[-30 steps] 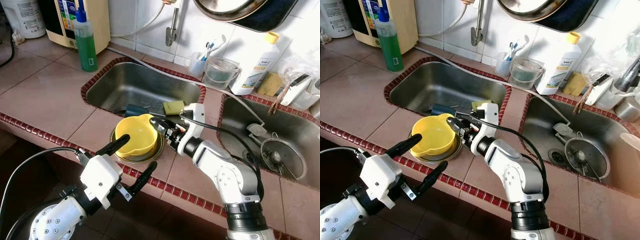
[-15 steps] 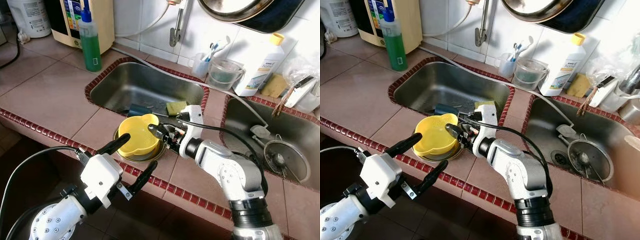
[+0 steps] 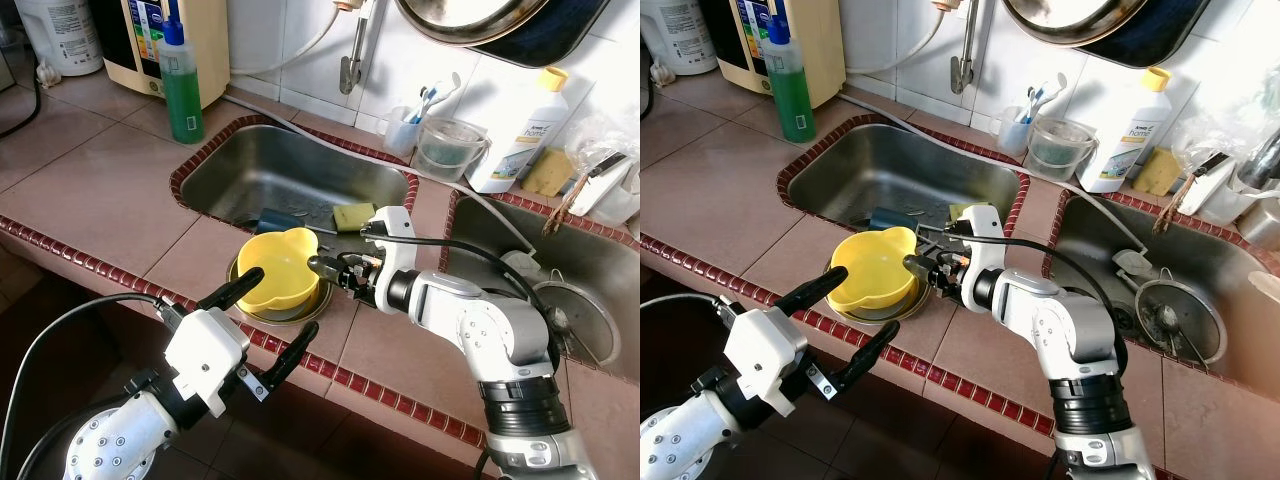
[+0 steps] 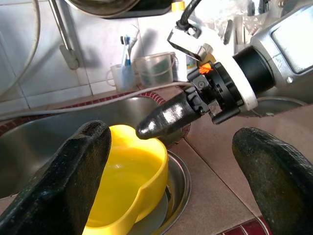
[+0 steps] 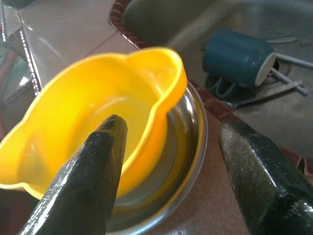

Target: Kitchen organization

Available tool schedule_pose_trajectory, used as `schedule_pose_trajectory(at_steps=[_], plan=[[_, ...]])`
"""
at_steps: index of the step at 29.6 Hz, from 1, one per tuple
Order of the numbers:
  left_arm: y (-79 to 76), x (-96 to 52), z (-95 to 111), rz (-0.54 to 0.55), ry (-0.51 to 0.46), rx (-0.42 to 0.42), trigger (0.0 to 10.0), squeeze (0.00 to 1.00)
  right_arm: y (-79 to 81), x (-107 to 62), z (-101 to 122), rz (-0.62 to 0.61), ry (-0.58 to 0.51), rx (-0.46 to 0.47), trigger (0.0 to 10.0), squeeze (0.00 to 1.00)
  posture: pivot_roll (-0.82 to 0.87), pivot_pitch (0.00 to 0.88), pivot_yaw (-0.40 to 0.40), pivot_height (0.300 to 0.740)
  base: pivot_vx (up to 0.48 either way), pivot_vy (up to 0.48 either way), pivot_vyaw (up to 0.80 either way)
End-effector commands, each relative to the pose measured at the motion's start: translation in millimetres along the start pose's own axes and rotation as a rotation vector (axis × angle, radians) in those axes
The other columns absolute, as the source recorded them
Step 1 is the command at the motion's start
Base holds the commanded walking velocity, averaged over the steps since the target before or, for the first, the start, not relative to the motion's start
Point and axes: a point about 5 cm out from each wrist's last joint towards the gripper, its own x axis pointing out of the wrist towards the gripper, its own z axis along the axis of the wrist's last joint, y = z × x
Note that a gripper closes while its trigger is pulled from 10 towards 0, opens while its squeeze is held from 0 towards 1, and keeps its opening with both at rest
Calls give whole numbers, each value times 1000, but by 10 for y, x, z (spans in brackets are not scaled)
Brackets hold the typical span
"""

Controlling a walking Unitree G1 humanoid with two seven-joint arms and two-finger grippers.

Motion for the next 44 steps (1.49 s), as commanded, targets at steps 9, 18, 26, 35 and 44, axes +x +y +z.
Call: schedule_pose_trajectory(at_steps=[9,18,26,35,44], plan=[[-21,28,14,-5,-8,4,10000,0,-75,-4,17,19,54,75,0,0,-88,106,-149,740,0,0,0],[-24,22,17,5,-6,5,10000,0,-126,28,-42,11,73,94,0,0,-81,116,-151,740,0,0,0],[-26,23,19,9,-6,4,10000,0,-183,31,-67,-11,81,114,0,0,-82,118,-151,740,0,0,0],[-30,26,19,9,-7,1,10000,0,-185,27,-60,-1,74,125,0,0,-83,119,-148,740,0,0,0],[-28,26,20,7,-7,3,10000,0,-186,39,-54,1,66,123,0,0,-81,117,-145,740,0,0,0]])
